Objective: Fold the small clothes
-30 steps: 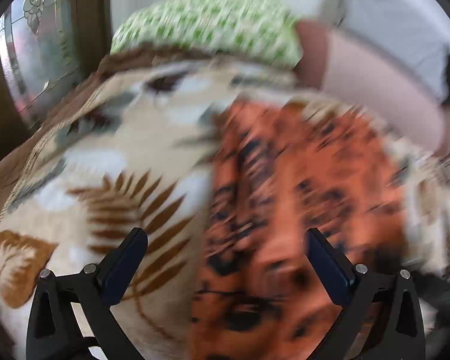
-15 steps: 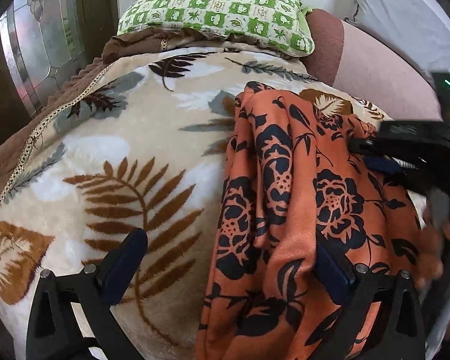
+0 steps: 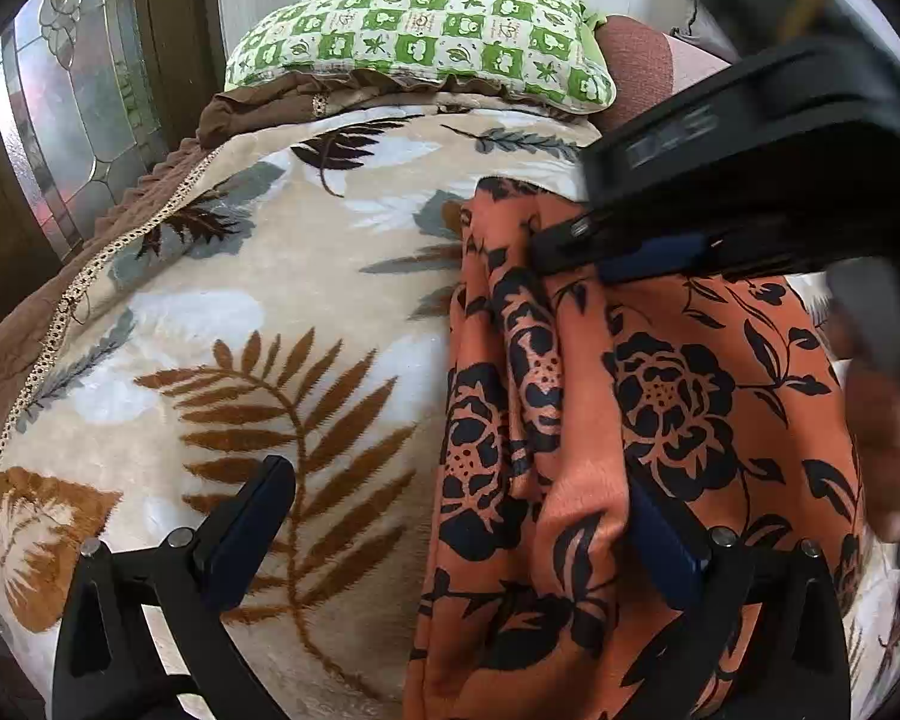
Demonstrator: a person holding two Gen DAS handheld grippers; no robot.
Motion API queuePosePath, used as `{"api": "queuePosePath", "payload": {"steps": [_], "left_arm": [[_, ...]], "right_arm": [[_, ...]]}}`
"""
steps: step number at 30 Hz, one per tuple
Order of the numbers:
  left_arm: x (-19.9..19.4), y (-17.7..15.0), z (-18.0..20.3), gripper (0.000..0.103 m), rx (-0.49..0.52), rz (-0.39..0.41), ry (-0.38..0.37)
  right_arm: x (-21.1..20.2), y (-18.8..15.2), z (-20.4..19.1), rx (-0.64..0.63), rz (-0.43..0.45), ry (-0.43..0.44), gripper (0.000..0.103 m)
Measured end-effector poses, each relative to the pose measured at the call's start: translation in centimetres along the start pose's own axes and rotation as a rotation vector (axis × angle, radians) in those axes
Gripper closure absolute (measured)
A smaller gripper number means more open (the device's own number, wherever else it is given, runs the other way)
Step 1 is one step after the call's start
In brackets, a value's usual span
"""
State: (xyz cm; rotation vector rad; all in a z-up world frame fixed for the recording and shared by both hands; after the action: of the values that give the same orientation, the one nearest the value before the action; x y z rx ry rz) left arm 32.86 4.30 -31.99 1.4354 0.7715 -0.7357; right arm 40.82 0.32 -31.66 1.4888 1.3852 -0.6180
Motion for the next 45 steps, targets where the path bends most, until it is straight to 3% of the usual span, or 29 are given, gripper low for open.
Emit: {"api": "queuePosePath", "payload": {"steps": [6,10,15,19,21,26,29,34,38,42,45], "left_arm": [[0.2,-0.1,-0.2,0.0,-0.01,0.001,-0.007],[0.2,-0.1,0.0,0.0,-0.001,0.004,-0.004],[0.2,-0.3,-0.1,0.0,-0.007,0.005,-0.007],[0.1,-0.3,-0.1,0.0,-0.007,0.008,-0.003],[0.2,-0.3,0.0,0.0,-0.003,0.009,-0.003],[0.2,-0.3,0.1,0.0,-0.001,0.012,0.001],[0.3,-0.3,0.0,0.0,-0.011,0.004,-0.012],[-0.8,0.4,-0.7,0.0,-0.037,0.034,-0.012],[-1.7,1.0,-1.4,0.0,-0.069,0.08,-0.003],[-0.1,0.0,-1.3,0.0,-0.045,0.021,0.012],[1.0,-0.7,-1.2,0.0,-0.086,-0.025,-0.039]], "right_arm": [[0.6,0.7,0.4,0.041,0.009,0.022,0.065],[-2.0,0.7,0.8,0.091,0.075,0.045,0.065],[-6.1,-0.6,4.3,0.164,0.169,0.001,0.065],[-5.8,-2.2,7.6,0.223,0.141,-0.069,0.065],[-4.7,-2.6,8.9,0.269,0.123,-0.047,0.066],[-3.4,-2.2,9.2,0.248,0.144,-0.08,0.066],[-4.7,-2.3,9.0,0.252,0.135,-0.076,0.066],[-8.8,-4.1,10.0,0.305,0.203,-0.062,0.066],[-8.2,-6.7,10.6,0.306,0.158,-0.076,0.066],[-6.3,-7.5,11.1,0.307,0.176,-0.091,0.065],[-6.3,-7.5,11.0,0.29,0.172,-0.122,0.065]]}}
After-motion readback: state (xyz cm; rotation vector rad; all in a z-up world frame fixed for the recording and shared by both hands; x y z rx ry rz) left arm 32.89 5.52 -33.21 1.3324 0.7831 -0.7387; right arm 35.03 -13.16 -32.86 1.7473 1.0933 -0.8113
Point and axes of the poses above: each gripper's, at about its wrist camera, not at the fingertips, and x roughly the way its jaws point, z to its right, y to its top, the point moved 10 cm from there along x, roughly the way its jaws point, and after that the axes turned 4 degrees about x, right-handed, at the moved point
